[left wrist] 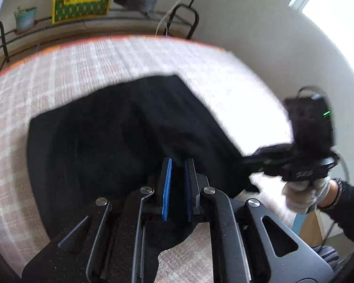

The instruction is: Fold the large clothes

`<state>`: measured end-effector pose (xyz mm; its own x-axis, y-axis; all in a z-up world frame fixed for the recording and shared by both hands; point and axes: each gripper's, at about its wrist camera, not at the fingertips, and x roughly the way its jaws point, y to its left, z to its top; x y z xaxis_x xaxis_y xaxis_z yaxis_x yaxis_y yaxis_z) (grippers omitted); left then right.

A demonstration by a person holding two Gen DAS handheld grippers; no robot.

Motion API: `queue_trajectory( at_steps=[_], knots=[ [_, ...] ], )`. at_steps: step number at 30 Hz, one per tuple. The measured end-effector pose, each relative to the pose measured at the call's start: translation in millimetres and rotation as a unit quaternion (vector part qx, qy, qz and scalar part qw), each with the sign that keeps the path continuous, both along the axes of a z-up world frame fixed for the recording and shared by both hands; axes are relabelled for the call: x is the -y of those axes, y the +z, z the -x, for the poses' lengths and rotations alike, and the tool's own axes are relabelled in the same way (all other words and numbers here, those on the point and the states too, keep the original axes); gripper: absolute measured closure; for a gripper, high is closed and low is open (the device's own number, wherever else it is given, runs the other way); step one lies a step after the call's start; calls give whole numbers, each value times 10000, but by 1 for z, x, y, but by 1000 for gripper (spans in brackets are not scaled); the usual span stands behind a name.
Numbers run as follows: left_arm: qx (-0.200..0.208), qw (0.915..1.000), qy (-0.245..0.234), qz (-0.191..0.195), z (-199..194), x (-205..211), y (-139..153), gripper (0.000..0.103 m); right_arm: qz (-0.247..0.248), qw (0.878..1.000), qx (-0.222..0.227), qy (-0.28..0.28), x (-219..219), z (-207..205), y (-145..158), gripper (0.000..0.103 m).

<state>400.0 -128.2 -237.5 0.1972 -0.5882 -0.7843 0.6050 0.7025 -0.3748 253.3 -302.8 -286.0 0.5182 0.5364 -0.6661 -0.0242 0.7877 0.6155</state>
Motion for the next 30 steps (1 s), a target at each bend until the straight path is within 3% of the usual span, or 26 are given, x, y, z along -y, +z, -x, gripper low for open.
queue_trajectory(
  at_steps=[2, 6, 10, 14, 15, 16, 20, 23, 27, 30],
  knots=[
    [-354, 9992, 25, -161, 2, -3, -26, 95, 417, 9989, 198, 10, -8, 6, 13, 96],
    [-368, 9992, 59, -141, 10, -13, -37, 98, 1236, 9904, 595, 147, -22, 22, 40, 98],
    [-373, 9991, 52, -202, 14, -12, -22, 98, 1954, 9799, 215, 352, -39, 17, 19, 96],
    [-209, 9997, 74, 109, 20, -26, 16, 96, 2042, 9769, 491, 401, -34, 17, 45, 88],
    [-115, 9997, 113, 173, 19, -30, 26, 96, 2139, 9734, 683, 456, -34, 20, 57, 77],
    [-2, 9996, 165, 232, 15, -33, 36, 95, 2215, 9699, 882, 489, -35, 21, 68, 74],
    [289, 9965, 685, 375, -20, -34, 56, 94, 2323, 9603, 1443, 550, -47, 1, 99, 73],
    [258, 9940, 997, 373, -49, -23, 51, 94, 2385, 9566, 1561, 613, -63, -41, 97, 91],
    [161, 9945, 1028, 152, -77, -16, 30, 94, 2324, 9614, 1351, 592, -71, -97, 68, 92],
    [-71, 9955, 929, -147, -80, -6, -8, 95, 2325, 9644, 1062, 683, -72, -114, 42, 94]
  ],
)
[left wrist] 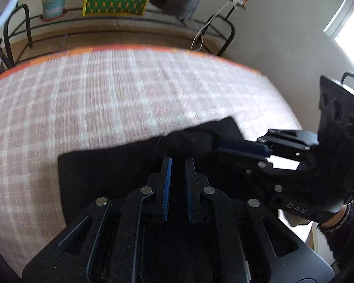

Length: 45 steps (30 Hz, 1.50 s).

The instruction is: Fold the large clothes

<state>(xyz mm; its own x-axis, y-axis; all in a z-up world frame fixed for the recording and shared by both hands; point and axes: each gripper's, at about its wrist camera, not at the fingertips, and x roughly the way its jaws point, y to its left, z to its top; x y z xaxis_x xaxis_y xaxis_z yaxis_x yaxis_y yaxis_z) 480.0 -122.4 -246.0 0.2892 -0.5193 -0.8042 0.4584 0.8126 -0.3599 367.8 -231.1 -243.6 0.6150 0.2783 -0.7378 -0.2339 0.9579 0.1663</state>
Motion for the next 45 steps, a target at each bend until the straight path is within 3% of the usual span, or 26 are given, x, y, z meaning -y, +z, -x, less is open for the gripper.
queue_trajectory(
  at_steps=[2, 3, 6, 10, 12, 16, 20, 21, 22, 24, 26, 28, 29, 32, 33, 35, 38, 41, 42, 43, 45],
  knots=[
    [-23, 9999, -112, -67, 7, -7, -27, 95, 175, 9996, -203, 79, -4, 0, -16, 94],
    [177, 9996, -84, 188, 13, -14, -32, 94, 347, 9989, -271, 129, -7, 3, -24, 93],
    [60, 9992, -17, 398, 8, -20, -33, 94, 576, 9982, -9, 171, -11, 15, -32, 94],
    [81, 9993, 54, 369, 13, -25, -12, 94, 168, 9996, -240, 47, 1, 8, -19, 94],
    [250, 9981, -62, 560, 30, -34, 7, 94, 33, 9999, -152, -37, 8, 19, -2, 93],
    [423, 9962, -509, 570, 73, -36, 34, 94, -408, 9991, 74, -94, 26, 73, 25, 92],
    [254, 9956, -806, 410, 102, -27, 26, 94, -567, 9984, 58, -37, 25, 133, 25, 91],
    [238, 9955, -840, 372, 105, -24, 24, 93, -489, 9988, 59, 12, 20, 150, 24, 78],
    [237, 9956, -845, 336, 107, -22, 22, 94, -353, 9993, 80, 47, 15, 160, 22, 56],
    [209, 9961, -777, 372, 104, -20, 19, 93, 46, 9996, 235, 122, 0, 176, 18, 43],
    [101, 9961, -777, 409, 95, -17, 14, 93, 363, 9990, 178, 204, -12, 175, 10, 51],
    [-4, 9965, -771, 319, 88, -14, 5, 93, 735, 9970, 99, 217, -23, 165, 0, 88],
    [-54, 9970, -719, 269, 85, -14, 0, 93, 826, 9963, 44, 253, -26, 161, -4, 95],
    [-235, 9971, -726, -37, 87, -20, -31, 94, 1283, 9913, -99, 292, -32, 154, -13, 101],
    [-150, 9970, -751, 104, 91, -25, -35, 94, 1336, 9903, -185, 335, -31, 156, -18, 101],
    [-236, 9969, -735, 177, 92, -29, -34, 94, 1331, 9888, -492, 464, -29, 160, -31, 101],
    [-318, 9971, -664, 192, 91, -33, -25, 94, 1708, 9828, -390, 588, -35, 172, -33, 101],
    [-187, 9971, -562, 475, 100, -50, -2, 83, 1041, 9916, -304, 706, -24, 176, -5, 95],
    [-100, 9970, -481, 590, 103, -59, 7, 70, 820, 9935, -198, 765, -18, 179, 6, 87],
    [22, 9966, -349, 742, 105, -72, 16, 63, 589, 9949, -82, 817, -12, 183, 17, 72],
    [119, 9950, -91, 985, 105, -94, 26, 61, 243, 9973, 195, 665, 0, 186, 34, 55]
  ],
)
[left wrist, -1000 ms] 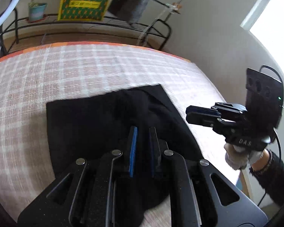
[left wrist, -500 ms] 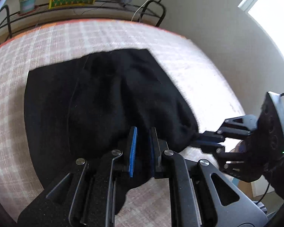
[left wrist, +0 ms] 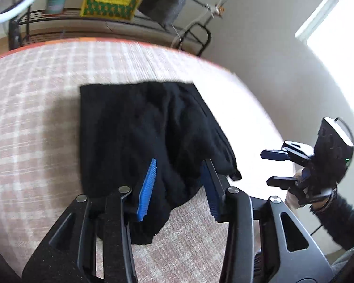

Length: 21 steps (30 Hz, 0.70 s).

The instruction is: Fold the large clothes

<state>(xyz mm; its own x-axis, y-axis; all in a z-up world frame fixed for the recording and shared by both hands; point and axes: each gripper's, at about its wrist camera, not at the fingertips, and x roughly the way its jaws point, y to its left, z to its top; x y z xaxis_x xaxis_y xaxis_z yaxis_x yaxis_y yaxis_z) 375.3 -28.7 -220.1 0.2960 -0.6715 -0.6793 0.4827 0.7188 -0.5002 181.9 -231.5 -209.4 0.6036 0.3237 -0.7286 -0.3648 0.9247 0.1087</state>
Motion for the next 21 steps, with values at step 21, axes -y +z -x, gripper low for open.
queue_trajectory(
  at_steps=[21],
  knots=[
    [-2064, 9518, 1283, 1871, -93, -81, -113, 39, -3272, 9178, -1213, -1893, 107, -102, -94, 43]
  ],
)
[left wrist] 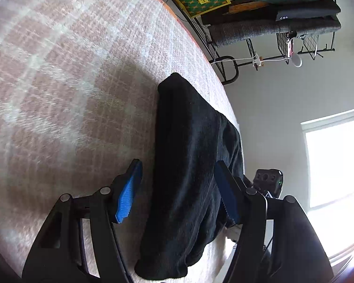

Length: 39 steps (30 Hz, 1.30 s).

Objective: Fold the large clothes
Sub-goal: 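Lift the sweater bundle with both tools and carry it toward the bed end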

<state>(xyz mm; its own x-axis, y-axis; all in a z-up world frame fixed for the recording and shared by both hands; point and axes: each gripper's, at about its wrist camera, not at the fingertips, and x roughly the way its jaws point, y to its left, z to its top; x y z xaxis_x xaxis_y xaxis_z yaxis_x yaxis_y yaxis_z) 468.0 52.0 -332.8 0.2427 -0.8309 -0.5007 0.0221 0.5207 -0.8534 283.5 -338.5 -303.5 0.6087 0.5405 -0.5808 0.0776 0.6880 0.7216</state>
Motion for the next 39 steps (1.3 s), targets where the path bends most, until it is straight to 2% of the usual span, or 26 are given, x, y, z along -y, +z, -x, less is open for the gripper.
queue_trajectory(
  at_steps=[4, 8, 10, 11, 13, 16, 19, 24, 30, 32, 33, 35, 37, 38, 39],
  knots=[
    [48, 9997, -89, 205, -8, 10, 1, 39, -127, 9998, 87, 142, -9, -12, 0, 43],
    [159, 9997, -188, 30, -9, 23, 6, 42, -111, 9996, 127, 218, -18, -25, 0, 46],
    [209, 9996, -178, -100, -10, 28, 8, 45, -129, 9997, 110, 189, -20, -28, -2, 51],
    [221, 9995, -151, -167, -10, 29, 8, 48, -144, 9997, 94, 185, -21, -30, -3, 53],
    [290, 9984, -100, -481, -7, 32, 11, 62, -75, 9998, 51, 178, -22, -29, -3, 62],
    [666, 9923, -162, -1035, 0, 46, 26, 70, 251, 9995, -17, 180, -24, -26, 0, 77],
    [1025, 9838, -205, -1457, 10, 57, 42, 75, 786, 9966, 63, 227, -36, -25, 11, 85],
    [1528, 9717, -253, -1785, 30, 71, 70, 77, 1766, 9831, 340, 346, -60, -17, 38, 87],
    [1732, 9682, -252, -1789, 51, 77, 95, 80, 2208, 9729, 544, 419, -69, 2, 64, 88],
    [1753, 9682, -289, -1764, 58, 83, 104, 85, 2327, 9698, 590, 440, -69, 11, 73, 88],
    [1774, 9676, -322, -1766, 61, 86, 108, 94, 2397, 9680, 601, 446, -69, 15, 77, 88],
    [1855, 9671, -448, -1681, 64, 99, 118, 96, 2491, 9655, 630, 417, -67, 23, 85, 89],
    [2096, 9581, -549, -1875, 70, 115, 128, 96, 2474, 9658, 666, 392, -60, 33, 92, 89],
    [2195, 9538, -822, -1882, 69, 121, 129, 96, 2467, 9658, 676, 418, -57, 37, 94, 89],
    [2065, 9587, -870, -1754, 66, 125, 125, 96, 2558, 9637, 629, 438, -55, 39, 95, 89]
  ],
)
